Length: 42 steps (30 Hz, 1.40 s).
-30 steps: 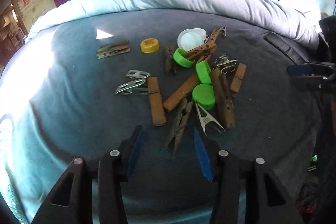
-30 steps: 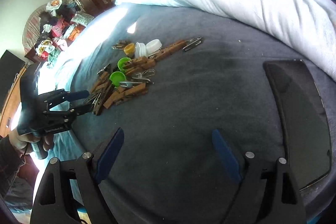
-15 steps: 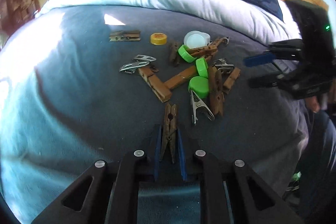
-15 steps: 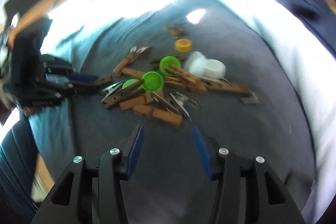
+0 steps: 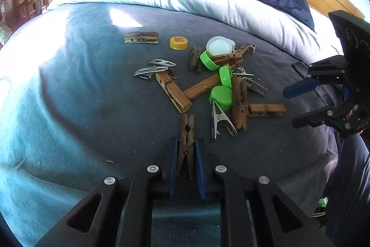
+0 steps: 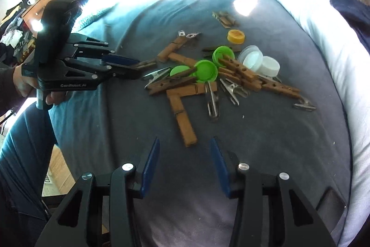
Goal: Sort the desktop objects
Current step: 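Grasp another wooden clothespin with the right tool, then lift both held clothespins and carry them over the light-blue basket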
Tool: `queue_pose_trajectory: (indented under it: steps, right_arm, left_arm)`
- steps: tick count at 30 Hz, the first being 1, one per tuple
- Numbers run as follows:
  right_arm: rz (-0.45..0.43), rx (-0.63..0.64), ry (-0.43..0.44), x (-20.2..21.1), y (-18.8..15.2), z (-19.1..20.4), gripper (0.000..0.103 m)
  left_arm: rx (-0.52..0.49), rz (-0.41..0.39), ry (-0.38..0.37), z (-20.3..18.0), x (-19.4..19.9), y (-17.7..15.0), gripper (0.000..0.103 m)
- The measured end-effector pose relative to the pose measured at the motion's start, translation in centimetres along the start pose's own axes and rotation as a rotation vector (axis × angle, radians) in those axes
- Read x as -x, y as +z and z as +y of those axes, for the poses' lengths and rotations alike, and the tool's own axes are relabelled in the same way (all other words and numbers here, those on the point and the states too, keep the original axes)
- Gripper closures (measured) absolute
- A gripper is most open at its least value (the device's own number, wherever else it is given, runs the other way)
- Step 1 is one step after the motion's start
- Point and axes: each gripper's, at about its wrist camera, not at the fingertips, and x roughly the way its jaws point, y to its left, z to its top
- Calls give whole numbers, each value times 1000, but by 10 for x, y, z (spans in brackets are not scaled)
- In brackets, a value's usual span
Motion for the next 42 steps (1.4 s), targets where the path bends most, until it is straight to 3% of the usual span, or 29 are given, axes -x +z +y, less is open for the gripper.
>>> queue_pose_trajectory:
  steps: [3,8,16,17,18,19,23,29,34,42]
  right_arm:
    - [-16,1,16,-9,8,1,57]
    - [-2,20,-30,-33,11,4,61]
    - [-45,-77,-100,-38,-1,8,60]
    - [-47,-94,-112,-36,-2,8,64]
    - [-57,-110,-116,-33,-3,9,86]
    - [-63,-127,-104,-31,-5,9,90]
    - [-113,-217,-119,-15,-21,7,90]
    - [-157,-387,-198,1,-45,7,90]
    - [-184,-456,-237,5,-47,10,90]
    - [-217,-496,-254,15,-46,15,90]
  left_arm:
    - [-2,1,5,-1,0,1,87]
    - [13,-5,11,0,0,0,87]
    - [9,-9,77,-7,-1,2,87]
    - [10,-9,89,-9,0,2,87]
    - [16,-10,96,-11,2,2,87]
    - [23,-13,99,-11,4,1,88]
    - [79,-28,126,-12,14,-5,88]
    - [145,-61,254,-16,29,-11,88]
    - [172,-77,346,-23,40,-8,88]
    - [182,-91,367,-33,46,-7,87]
